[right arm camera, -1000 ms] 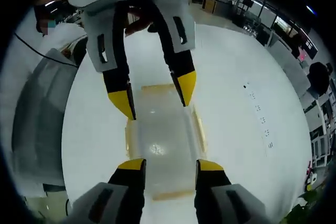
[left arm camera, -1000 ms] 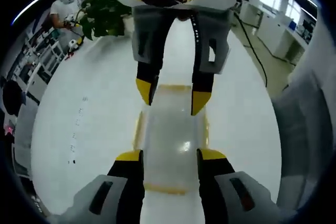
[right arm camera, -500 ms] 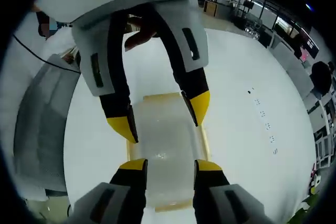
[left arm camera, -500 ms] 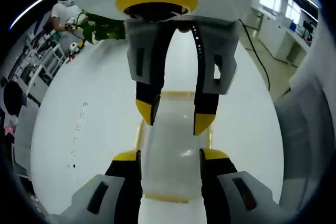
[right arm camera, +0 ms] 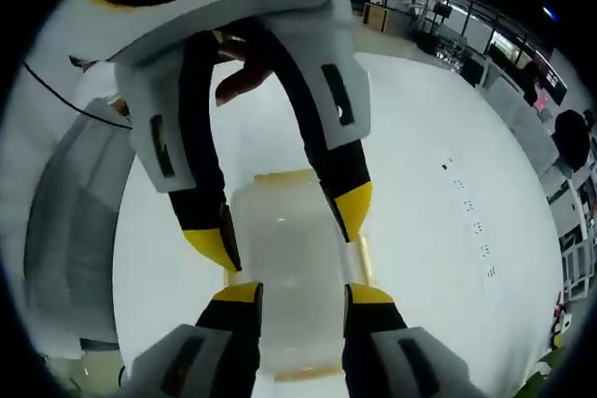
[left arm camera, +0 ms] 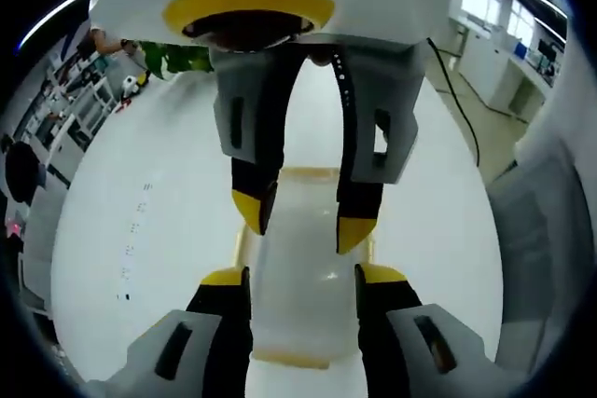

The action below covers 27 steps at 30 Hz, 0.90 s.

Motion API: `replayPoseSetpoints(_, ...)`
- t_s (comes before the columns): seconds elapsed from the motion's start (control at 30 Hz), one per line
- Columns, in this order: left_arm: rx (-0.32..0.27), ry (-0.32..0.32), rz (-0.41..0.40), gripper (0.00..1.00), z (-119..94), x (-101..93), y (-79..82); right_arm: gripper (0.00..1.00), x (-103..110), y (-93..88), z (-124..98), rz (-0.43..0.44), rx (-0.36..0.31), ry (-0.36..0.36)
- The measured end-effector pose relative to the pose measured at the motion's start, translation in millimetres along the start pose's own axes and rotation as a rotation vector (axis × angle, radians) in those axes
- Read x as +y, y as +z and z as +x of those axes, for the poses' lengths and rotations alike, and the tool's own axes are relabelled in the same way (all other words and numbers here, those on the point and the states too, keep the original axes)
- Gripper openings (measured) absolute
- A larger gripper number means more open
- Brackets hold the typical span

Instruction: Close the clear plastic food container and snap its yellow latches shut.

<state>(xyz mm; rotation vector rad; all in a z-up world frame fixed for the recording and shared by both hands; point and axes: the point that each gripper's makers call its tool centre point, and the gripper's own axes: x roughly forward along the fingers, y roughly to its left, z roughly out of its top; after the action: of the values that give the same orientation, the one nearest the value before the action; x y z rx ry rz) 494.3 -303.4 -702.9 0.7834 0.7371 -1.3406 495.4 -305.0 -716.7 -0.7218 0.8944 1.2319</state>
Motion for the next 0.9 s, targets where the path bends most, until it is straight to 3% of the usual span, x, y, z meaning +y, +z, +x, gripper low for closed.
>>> replayPoseSetpoints(0.7,0.005,0.006,-0.03,0.46,2.1,-9.8,-11.5,0.34,-17.1,10.2,13.2,-0.007,0.0,-0.015)
replayPoseSetpoints(0.9,0.01,0.013,-0.007,0.48,5.3,-17.6,-13.3,0.36,-22.4,12.7,13.3,-0.016,-0.003,-0.021)
